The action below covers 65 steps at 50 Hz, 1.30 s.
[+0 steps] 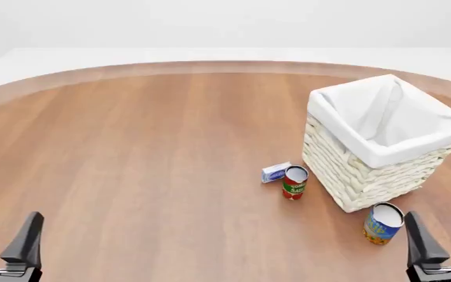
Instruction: Pick up the ketchup, and put it in the basket.
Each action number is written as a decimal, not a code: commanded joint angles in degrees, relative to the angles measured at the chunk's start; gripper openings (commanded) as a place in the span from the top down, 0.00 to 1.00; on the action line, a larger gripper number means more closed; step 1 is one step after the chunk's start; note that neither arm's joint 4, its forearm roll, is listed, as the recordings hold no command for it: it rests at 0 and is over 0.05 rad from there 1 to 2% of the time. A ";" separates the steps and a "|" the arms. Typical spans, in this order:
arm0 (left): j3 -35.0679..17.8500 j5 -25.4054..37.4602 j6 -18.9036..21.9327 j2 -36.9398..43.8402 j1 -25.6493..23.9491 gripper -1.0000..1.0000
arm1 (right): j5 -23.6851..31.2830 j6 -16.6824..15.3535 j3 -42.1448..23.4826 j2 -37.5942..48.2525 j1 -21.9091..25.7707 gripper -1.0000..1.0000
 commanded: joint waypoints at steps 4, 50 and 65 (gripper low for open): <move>0.00 0.00 0.00 0.00 0.00 0.00 | 0.49 0.35 -0.03 2.37 -0.09 0.00; 0.00 0.00 0.00 0.00 0.00 0.00 | 0.42 1.10 -0.02 -1.43 14.50 0.00; 0.00 0.00 0.00 0.00 0.00 0.00 | -2.91 1.76 -1.96 -1.18 27.53 0.00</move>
